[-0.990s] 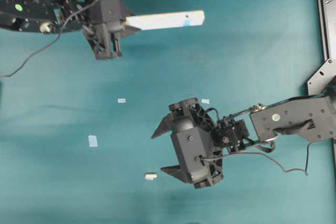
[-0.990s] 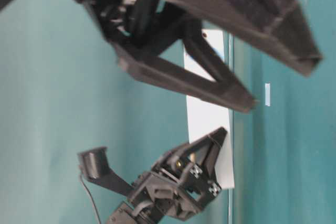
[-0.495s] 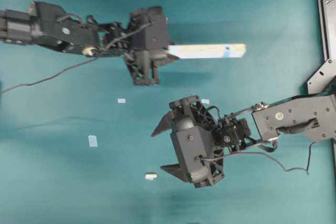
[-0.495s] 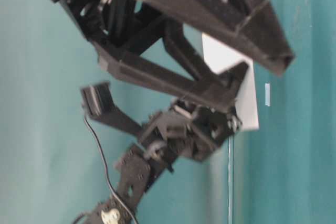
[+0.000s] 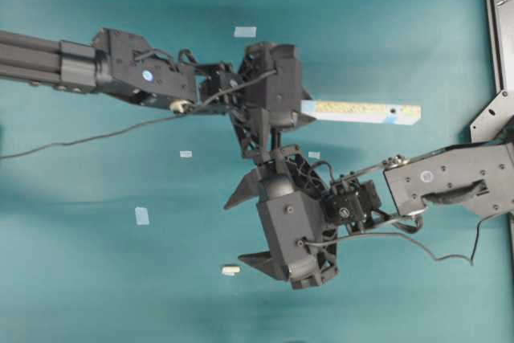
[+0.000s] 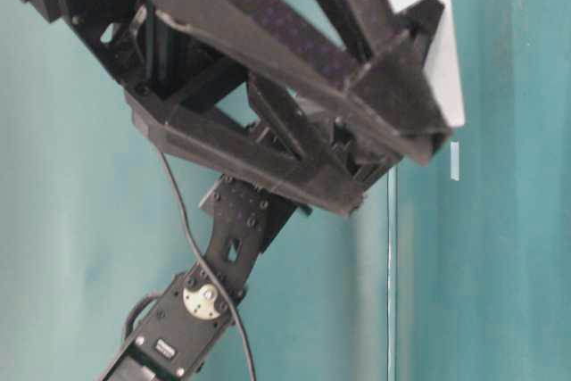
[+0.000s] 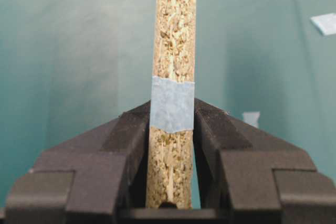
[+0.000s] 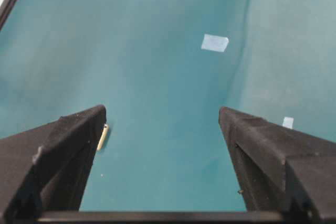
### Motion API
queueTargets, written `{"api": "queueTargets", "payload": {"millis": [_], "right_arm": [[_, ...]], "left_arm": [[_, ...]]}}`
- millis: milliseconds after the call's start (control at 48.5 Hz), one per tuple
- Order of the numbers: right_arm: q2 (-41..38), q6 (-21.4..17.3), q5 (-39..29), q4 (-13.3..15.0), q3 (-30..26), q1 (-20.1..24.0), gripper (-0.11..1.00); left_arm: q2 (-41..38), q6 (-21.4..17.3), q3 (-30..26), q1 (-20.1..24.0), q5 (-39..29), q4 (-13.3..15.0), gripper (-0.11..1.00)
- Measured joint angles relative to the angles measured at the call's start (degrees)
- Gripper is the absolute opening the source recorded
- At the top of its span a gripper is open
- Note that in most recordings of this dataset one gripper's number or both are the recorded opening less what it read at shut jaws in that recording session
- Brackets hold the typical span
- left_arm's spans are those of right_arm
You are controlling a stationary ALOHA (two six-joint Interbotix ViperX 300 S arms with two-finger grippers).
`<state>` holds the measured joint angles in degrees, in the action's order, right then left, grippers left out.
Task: Move the wooden board into place and insert the rod into its hole.
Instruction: 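Lift the white board with the left gripper and swing it rightward, then lower the board flat onto the table center with the left gripper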
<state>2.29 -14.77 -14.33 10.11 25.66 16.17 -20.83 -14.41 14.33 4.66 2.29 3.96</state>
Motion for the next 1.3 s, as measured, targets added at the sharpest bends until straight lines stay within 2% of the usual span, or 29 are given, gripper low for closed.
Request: {"api": "queueTargets", "payload": {"millis": [660,1073,1300], "right_arm": [[0.0,0.0,-1.6,0.1,-2.9,-0.1,0.95],[0.0,0.0,-1.7,0.1,-2.9,-0.1,0.95],[0.1,0.0,-1.7,0.1,-2.9,-0.1,0.95]], "left_arm": [[-3.7,0.2,-1.6,-1.5,0.0,0.0,0.21],[-6.3,6.6,-4.0,-6.2,1.4,0.0,0.21],[-8.5,6.8,-5.3,-6.4,1.8,0.0,0.21]]}}
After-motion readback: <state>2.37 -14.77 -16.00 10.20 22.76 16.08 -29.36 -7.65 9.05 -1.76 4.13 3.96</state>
